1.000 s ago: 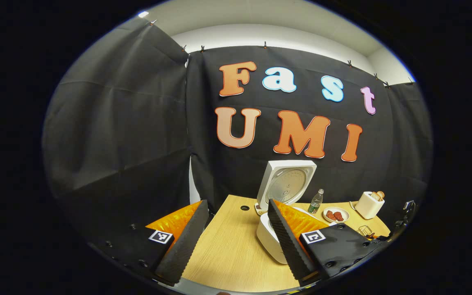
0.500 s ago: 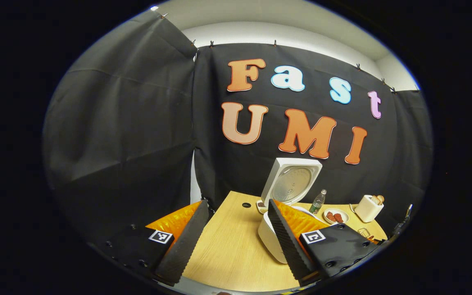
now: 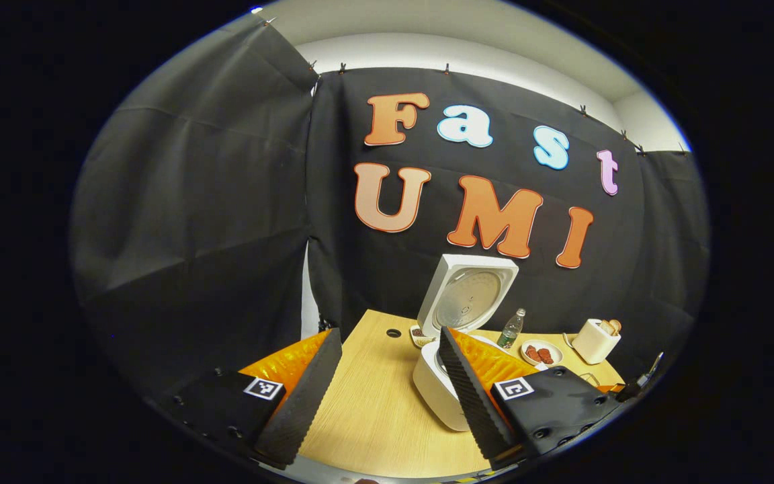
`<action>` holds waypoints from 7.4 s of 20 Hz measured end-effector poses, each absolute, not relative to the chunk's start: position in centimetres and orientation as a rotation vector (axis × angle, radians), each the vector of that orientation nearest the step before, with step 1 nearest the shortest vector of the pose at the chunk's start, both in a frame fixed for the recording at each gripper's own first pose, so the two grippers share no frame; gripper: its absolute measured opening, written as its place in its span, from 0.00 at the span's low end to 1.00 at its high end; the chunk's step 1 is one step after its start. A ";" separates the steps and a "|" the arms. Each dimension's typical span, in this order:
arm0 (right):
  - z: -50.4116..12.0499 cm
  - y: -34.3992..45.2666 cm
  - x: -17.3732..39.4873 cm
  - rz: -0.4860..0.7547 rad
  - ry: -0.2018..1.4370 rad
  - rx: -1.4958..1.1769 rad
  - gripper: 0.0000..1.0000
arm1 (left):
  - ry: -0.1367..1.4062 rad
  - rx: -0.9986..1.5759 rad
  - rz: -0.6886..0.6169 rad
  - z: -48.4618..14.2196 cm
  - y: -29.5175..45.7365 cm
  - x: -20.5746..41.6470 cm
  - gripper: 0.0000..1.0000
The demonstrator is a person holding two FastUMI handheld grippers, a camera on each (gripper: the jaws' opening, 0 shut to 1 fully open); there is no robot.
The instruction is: Close the left gripper, press the button to open the rice cooker; take a wooden spoon from the chopstick holder with the right hand, scoop a spoonful of rice and pour it into the rice cooker, then put the wooden spoon back into the chopstick holder.
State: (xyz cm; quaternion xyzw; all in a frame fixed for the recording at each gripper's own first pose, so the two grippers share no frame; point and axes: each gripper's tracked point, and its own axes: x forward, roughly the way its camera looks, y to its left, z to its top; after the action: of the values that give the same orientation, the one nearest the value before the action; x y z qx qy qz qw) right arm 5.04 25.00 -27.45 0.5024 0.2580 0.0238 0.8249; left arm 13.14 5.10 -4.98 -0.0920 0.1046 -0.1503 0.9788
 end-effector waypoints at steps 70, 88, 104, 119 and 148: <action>-3.1 48.4 16.4 0.396 0.381 0.963 0.04 | 0.175 -0.121 -0.355 -4.9 5.6 16.7 0.97; -0.3 50.7 14.5 0.484 0.294 0.796 0.04 | 0.179 -0.133 -0.351 -5.0 5.8 16.3 0.97; 1.8 52.8 12.9 0.562 0.151 0.491 0.04 | 0.197 -0.142 -0.349 -5.8 6.5 16.8 0.99; 1.6 58.1 8.9 0.758 0.017 0.052 0.04 | 0.213 -0.133 -0.345 -6.7 6.6 16.8 0.99; -3.1 24.3 16.8 0.444 0.142 0.342 0.04 | 0.167 -0.232 -0.345 -3.3 -11.2 13.3 0.98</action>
State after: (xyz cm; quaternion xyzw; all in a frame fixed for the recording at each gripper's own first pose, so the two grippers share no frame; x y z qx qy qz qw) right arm 16.78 24.30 -3.14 0.1687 0.0702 0.2190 0.9585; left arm 13.31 -11.21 -3.25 -0.1153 0.0826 -0.1708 0.9750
